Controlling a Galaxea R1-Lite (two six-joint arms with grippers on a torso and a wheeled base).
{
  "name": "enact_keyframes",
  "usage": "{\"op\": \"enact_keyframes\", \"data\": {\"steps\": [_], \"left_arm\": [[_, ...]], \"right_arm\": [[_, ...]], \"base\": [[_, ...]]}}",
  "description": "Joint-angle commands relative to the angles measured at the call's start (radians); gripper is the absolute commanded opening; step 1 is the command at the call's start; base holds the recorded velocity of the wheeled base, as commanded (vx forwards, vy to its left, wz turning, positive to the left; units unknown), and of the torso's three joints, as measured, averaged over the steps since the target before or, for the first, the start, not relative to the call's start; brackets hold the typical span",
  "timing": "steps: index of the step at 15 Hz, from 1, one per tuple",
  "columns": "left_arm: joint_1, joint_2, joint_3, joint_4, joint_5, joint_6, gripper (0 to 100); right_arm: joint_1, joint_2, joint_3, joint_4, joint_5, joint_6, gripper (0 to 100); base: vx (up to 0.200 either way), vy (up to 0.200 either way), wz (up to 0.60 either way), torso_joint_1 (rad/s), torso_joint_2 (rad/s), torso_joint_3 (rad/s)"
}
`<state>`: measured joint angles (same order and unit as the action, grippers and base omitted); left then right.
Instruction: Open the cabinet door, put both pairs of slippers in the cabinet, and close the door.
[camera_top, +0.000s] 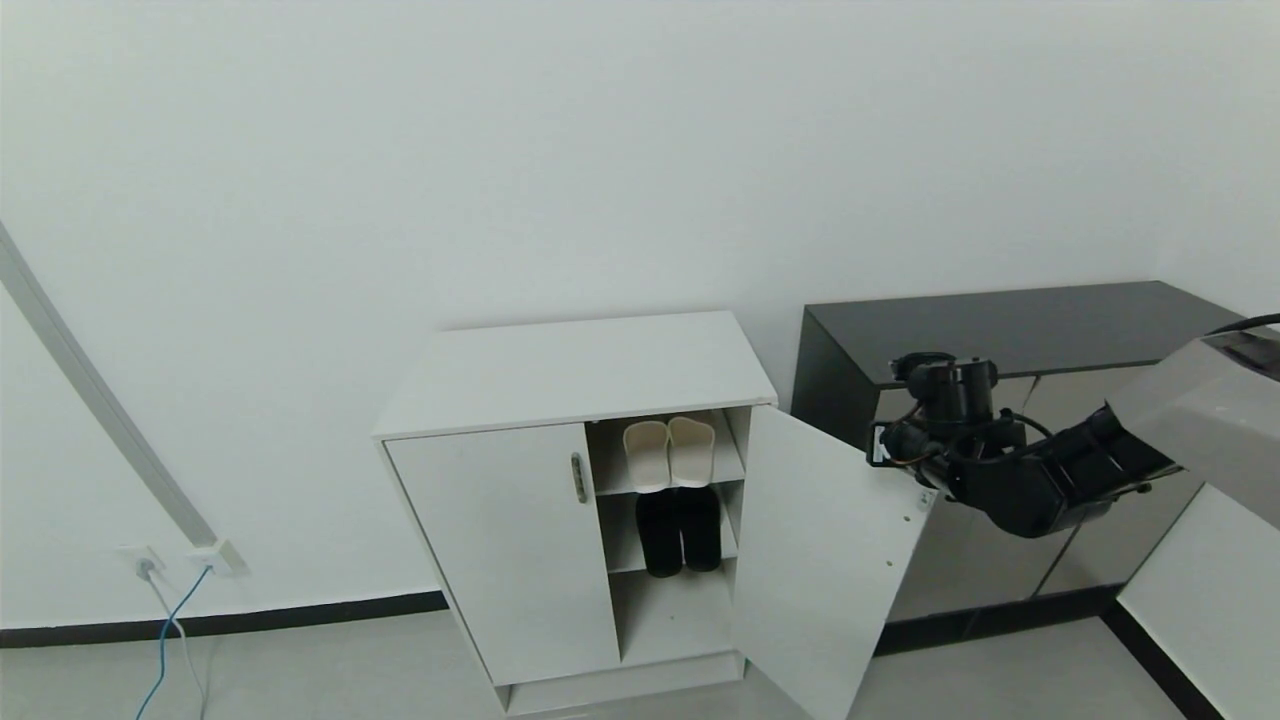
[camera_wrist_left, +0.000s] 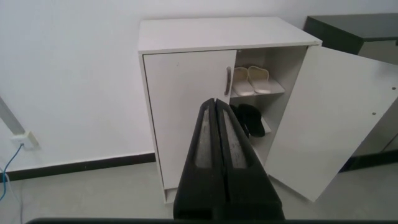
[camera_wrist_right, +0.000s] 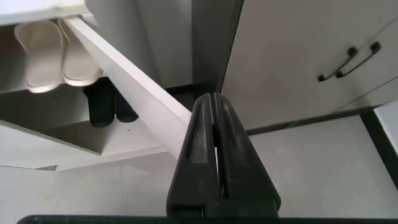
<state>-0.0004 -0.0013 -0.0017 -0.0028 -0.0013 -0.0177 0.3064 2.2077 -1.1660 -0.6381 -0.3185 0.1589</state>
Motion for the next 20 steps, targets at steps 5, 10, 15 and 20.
{"op": "enact_keyframes", "data": {"steps": [5,10,15,20], "left_arm": [[0.0,0.001,0.0,0.0,0.0,-0.001,0],[0.0,0.001,0.0,0.0,0.0,-0.001,0],[0.0,0.001,0.0,0.0,0.0,0.001,0],[0.0,0.001,0.0,0.0,0.0,0.001,0]], "right_arm": [[-0.035,0.089,-0.043,0.0,0.026,0.013,0],[-0.03,0.089,-0.035,0.005,0.029,0.017,0],[0.02,0.073,0.015,0.001,0.026,0.017,0],[0.174,-0.059,0.144,-0.002,0.024,0.019,0]], "base": [[0.0,0.0,0.0,0.0,0.0,0.0],[0.0,0.0,0.0,0.0,0.0,0.0],[0.0,0.0,0.0,0.0,0.0,0.0],[0.0,0.0,0.0,0.0,0.0,0.0]]}}
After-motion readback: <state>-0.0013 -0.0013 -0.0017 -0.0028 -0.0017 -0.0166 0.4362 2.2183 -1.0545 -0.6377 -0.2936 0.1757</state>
